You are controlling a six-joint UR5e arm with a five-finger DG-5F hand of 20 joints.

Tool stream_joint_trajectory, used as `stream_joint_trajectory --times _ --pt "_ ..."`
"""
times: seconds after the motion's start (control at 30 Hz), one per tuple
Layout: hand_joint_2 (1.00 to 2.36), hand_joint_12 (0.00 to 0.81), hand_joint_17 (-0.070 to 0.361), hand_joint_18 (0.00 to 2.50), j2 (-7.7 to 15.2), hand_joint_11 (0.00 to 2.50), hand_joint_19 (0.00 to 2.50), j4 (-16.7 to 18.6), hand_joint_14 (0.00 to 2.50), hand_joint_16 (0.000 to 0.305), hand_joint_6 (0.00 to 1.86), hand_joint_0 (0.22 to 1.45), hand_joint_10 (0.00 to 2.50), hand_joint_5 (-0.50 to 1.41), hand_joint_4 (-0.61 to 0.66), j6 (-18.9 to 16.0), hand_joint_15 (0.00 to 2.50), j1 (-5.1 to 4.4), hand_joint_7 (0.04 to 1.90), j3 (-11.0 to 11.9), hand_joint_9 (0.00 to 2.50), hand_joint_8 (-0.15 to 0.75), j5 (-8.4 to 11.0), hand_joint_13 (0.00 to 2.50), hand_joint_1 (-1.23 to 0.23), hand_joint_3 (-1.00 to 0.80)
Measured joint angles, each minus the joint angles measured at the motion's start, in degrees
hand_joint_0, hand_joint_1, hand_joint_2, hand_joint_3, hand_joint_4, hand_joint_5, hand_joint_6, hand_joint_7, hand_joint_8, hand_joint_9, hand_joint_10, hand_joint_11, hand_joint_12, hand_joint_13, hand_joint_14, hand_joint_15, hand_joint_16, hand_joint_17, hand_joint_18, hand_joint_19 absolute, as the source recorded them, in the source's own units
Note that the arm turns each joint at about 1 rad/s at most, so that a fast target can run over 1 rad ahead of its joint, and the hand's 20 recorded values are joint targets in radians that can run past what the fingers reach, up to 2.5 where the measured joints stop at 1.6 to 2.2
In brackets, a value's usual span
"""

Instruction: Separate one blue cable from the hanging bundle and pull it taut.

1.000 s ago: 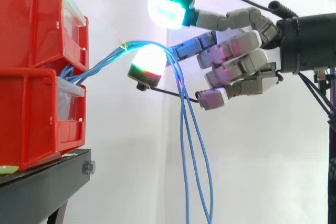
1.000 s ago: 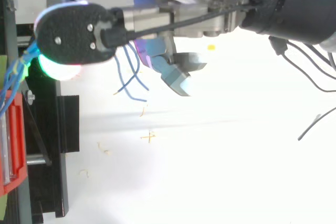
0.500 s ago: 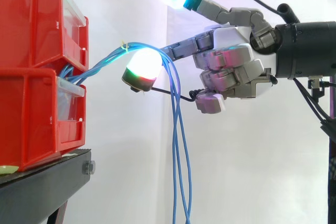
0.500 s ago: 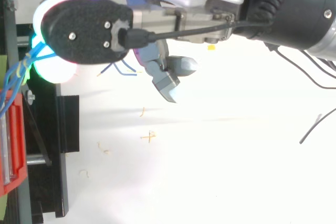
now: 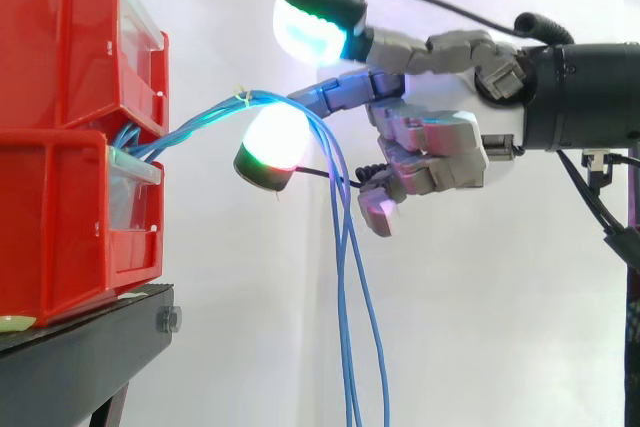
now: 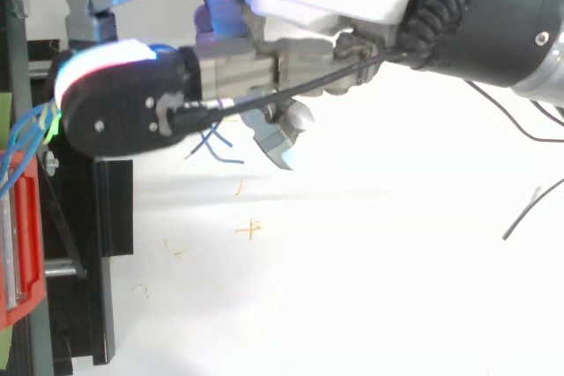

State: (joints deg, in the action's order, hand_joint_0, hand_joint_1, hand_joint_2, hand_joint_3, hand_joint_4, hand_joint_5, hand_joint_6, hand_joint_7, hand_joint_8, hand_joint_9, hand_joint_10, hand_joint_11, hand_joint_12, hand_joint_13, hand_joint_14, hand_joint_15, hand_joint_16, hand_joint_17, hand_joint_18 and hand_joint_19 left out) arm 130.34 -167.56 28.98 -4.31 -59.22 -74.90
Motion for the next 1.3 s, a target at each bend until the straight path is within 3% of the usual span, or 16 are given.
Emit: stream_joint_trajectory --times 0.17,0.37,0.47,0.53,0.67,0.77,0.83,1.03,1.3 --pt "1.01 0.340 0.101 1.15 0.00 0.56 0.91 2.77 0.02 0.045 0.51 0.77 0.03 0.14 0.15 0.06 1.17 -0.01 1.20 -1.82 2.11 0.118 0.05 1.82 -0.67 -0.34" --pt "1.02 0.341 0.102 1.16 0.00 0.59 0.91 4.63 0.02 0.045 0.51 0.76 0.03 0.14 0.14 0.10 1.19 -0.03 1.21 -2.46 2.12 0.130 0.13 1.82 -0.68 -0.32" --pt "1.01 0.336 0.108 1.18 0.00 0.54 0.90 4.75 0.02 0.048 0.50 0.67 0.02 0.13 0.16 0.09 1.18 -0.05 1.22 -2.53 2.08 0.142 0.12 1.81 -0.66 -0.42" --pt "1.00 0.353 0.129 1.19 0.00 0.49 0.86 4.77 0.02 0.057 0.50 0.52 0.02 0.13 0.20 0.08 1.15 -0.06 1.24 -2.54 2.06 0.157 0.11 1.82 -0.52 -0.47" --pt "1.01 0.375 0.150 1.21 0.00 0.45 0.80 4.79 0.02 0.067 0.51 0.47 0.02 0.12 0.23 0.02 1.10 -0.07 1.24 -2.55 2.02 0.172 0.16 1.79 -0.43 -0.43" --pt "1.01 0.339 0.136 1.11 0.00 0.50 0.85 4.74 0.02 0.060 0.50 0.54 0.02 0.11 0.22 -0.17 1.12 -0.08 1.22 -2.55 1.96 0.171 0.35 1.73 -0.71 -0.40" --pt "1.01 0.329 0.129 1.08 0.00 0.52 0.86 4.64 0.02 0.057 0.50 0.57 0.02 0.11 0.21 -0.39 1.12 -0.08 1.21 -2.55 1.96 0.160 0.41 1.72 -0.75 -0.41" --pt "1.01 0.310 0.114 1.04 0.00 0.56 0.84 3.75 0.02 0.051 0.50 0.72 0.03 0.12 0.22 -1.91 1.12 -0.09 1.20 -2.95 2.00 0.154 0.47 1.72 -0.80 -0.39" --pt "1.02 0.315 0.111 1.05 0.00 0.57 0.85 3.42 0.03 0.049 0.51 0.72 0.02 0.12 0.23 -5.40 1.13 -0.26 1.19 -4.88 2.02 0.154 0.49 1.72 -0.82 -0.21"
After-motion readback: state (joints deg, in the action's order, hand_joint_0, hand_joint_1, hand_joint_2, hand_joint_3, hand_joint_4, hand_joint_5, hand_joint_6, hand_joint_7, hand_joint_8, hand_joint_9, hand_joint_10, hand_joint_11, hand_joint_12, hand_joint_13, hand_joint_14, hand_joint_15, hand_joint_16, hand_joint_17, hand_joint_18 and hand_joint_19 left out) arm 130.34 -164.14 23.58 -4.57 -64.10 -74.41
